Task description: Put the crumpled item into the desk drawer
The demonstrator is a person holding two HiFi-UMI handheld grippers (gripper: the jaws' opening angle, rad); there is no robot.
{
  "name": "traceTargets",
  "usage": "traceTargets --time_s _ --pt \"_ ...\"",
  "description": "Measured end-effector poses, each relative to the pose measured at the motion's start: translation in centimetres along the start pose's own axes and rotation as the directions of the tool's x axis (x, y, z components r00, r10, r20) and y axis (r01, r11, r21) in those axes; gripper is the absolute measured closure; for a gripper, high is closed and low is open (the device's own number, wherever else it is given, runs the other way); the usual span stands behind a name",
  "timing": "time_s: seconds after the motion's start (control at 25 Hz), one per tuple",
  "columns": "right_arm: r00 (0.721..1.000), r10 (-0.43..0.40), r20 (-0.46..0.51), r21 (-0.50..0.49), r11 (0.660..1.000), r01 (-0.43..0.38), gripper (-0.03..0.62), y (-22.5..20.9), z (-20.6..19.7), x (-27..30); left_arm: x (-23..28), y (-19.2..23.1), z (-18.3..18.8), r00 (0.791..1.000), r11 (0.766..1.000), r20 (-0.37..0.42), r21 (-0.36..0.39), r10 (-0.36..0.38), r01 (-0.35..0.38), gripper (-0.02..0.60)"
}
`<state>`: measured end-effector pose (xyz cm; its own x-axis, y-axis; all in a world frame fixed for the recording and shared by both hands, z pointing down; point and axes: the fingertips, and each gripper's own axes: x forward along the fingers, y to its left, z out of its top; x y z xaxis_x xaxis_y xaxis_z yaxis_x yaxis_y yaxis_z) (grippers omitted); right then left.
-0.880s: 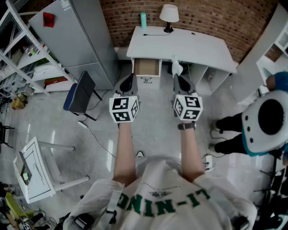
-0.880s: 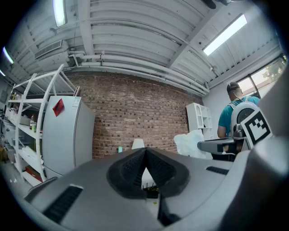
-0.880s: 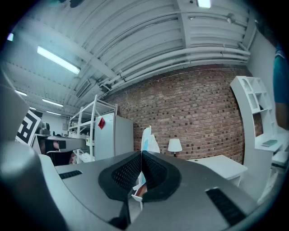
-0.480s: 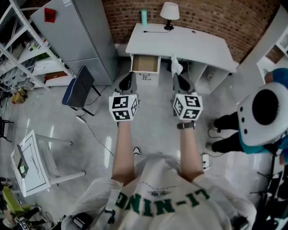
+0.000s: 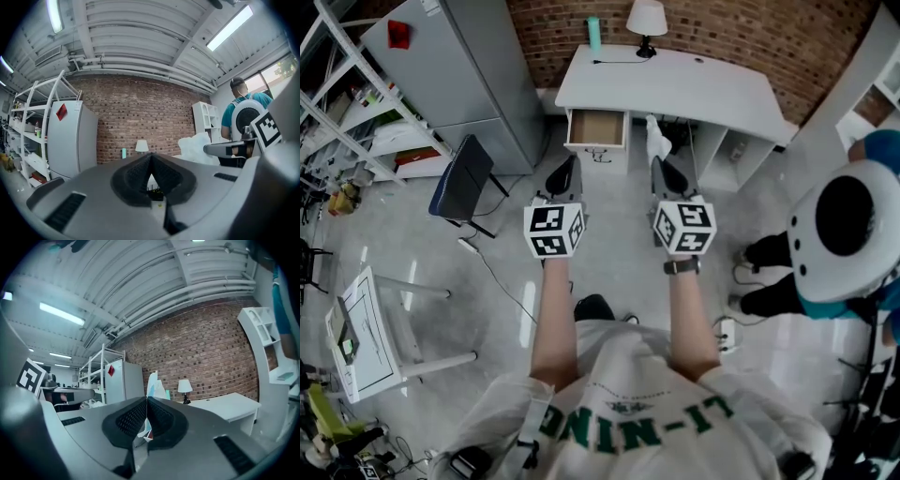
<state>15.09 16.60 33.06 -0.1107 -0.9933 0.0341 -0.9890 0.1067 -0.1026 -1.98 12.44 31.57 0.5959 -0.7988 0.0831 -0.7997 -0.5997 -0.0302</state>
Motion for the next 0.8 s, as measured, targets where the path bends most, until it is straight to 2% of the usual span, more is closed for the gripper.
traceTargets --time_s 0.32,0.52,0.8 --pt "0.999 -0.022 -0.045 0.075 0.997 0.025 0.591 -2.3 -3.3 2.7 3.1 1.0 -2.1 0.999 1.0 -0.036 -0.016 -0.014 0.014 0.586" --pt "0.997 -0.03 -0.067 0.085 0.996 0.036 0.591 -3.3 -4.0 8.3 8.1 3.9 -2.5 0.999 0.999 -0.028 -0.019 -0.036 0.036 0.586" --pt "0.996 -0.026 -0.083 0.088 0.996 0.033 0.591 -3.1 -2.7 17.7 15.7 10.2 -0.5 0.998 0.998 -0.01 -0.037 -0.055 0.055 0.586"
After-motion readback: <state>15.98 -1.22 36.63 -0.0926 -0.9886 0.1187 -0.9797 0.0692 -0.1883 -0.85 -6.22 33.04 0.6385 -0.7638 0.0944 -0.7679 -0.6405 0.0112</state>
